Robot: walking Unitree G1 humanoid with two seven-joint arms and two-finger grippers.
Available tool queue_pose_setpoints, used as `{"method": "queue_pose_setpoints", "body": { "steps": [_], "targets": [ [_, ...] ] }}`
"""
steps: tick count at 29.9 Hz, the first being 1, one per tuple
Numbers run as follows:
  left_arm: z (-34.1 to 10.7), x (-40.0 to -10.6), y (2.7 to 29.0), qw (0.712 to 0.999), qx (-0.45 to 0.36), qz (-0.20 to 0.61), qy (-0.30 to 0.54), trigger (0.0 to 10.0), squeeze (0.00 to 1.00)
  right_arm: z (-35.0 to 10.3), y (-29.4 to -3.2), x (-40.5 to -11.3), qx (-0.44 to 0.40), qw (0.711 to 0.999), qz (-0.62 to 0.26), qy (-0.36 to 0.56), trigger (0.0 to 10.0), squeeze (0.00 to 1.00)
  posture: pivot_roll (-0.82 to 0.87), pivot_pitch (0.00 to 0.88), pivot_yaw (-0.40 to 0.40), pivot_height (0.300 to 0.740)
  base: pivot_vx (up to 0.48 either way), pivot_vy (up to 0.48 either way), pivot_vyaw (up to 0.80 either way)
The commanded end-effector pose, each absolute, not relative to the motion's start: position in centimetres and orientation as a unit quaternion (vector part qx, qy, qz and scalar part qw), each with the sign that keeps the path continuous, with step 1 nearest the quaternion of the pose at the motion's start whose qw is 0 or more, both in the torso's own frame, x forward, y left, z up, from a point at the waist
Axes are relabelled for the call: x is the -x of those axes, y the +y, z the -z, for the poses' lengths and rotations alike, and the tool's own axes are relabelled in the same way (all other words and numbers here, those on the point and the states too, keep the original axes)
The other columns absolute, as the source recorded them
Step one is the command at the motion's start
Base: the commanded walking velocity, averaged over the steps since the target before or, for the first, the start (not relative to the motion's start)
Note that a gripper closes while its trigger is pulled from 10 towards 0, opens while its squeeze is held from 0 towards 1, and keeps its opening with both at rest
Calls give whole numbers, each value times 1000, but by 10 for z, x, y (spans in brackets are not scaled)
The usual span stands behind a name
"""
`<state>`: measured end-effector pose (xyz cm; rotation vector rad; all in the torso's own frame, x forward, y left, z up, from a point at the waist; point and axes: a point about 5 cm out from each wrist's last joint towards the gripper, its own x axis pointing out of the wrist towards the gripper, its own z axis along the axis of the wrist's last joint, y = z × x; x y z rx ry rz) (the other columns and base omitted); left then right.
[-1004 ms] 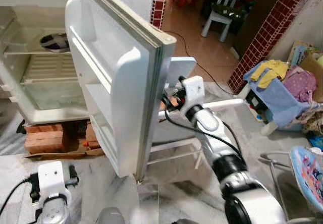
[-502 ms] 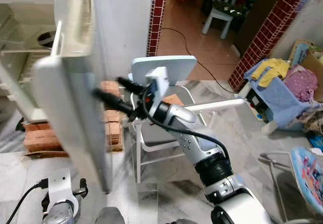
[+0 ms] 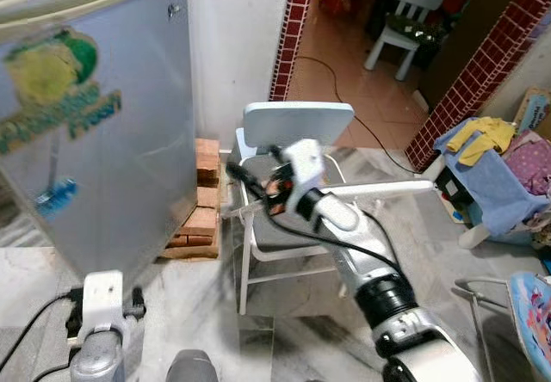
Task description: Restocking fridge
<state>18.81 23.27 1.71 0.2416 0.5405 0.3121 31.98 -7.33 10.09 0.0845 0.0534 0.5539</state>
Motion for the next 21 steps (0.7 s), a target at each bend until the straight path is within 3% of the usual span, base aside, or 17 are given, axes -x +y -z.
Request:
{"method": "queue_pose_setpoints", "body": {
  "steps": [1, 7, 21],
  "targets": [
    [-20, -194, 225, 948, -131, -143, 252, 10000, 0, -95, -92, -321, -35, 974, -223, 21, 10000, 0, 259, 0, -121, 740, 0, 480, 0],
    [-29, -206, 217, 958, -158, -117, 210, 10000, 0, -82, -115, -313, -37, 988, -147, 33, 10000, 0, 224, 0, -112, 740, 0, 480, 0],
    [-71, -247, 211, 974, -201, -65, 76, 10000, 0, -87, -123, -309, -63, 992, -110, 8, 10000, 0, 198, 0, -100, 740, 0, 480, 0]
  ]
}}
